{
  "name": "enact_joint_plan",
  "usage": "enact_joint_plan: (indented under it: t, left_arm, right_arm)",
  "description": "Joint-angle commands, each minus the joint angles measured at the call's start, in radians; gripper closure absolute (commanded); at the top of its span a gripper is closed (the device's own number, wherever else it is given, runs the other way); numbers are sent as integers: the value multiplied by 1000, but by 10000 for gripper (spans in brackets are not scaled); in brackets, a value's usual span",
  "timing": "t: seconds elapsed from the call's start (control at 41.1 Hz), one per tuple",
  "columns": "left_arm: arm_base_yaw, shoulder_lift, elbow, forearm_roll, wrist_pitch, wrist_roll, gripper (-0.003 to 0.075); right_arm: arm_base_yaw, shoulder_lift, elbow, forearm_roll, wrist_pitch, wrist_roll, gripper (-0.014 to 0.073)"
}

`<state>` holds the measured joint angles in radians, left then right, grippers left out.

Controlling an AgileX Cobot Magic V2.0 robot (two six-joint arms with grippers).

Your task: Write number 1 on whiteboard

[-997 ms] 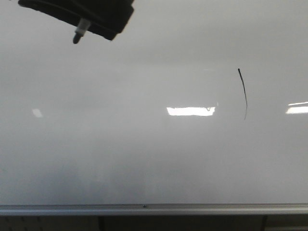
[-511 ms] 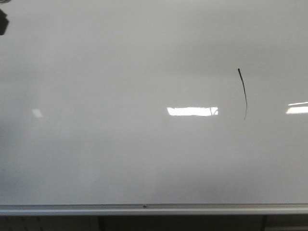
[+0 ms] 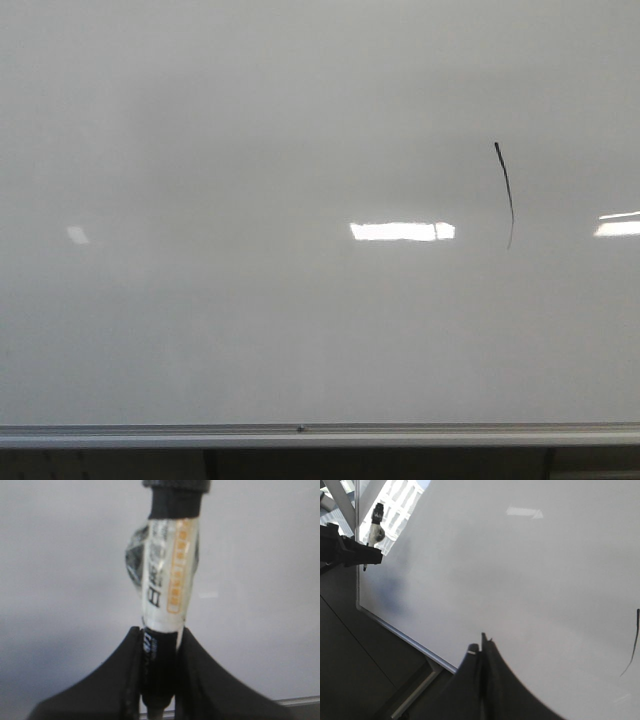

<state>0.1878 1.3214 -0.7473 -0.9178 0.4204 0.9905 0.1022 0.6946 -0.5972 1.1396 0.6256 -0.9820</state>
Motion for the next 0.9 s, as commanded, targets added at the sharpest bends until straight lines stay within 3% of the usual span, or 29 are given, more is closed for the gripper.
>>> enact_joint_plan:
  t: [0.0,0.243,0.657,0.754,0.875]
  left_arm:
    - [0,58,-50,-17,-68,-14,741]
    - [-4,222,-127,-6,-105,-14,741]
    - [-14,313,-176,4,-127,5,738]
    - [-16,313,-176,20,-128,5,676]
    - [-16,313,-176,33,-131,5,496]
  right_arm:
    - [-5,-6,-26,38,-27,-7,661]
    - [-5,-6,-26,38,-12,-7,661]
    - [-5,-6,-26,38,-9,-7,661]
    - [-5,-6,-26,38,-8,-7,661]
    - [-5,-6,-26,38,-8,-7,661]
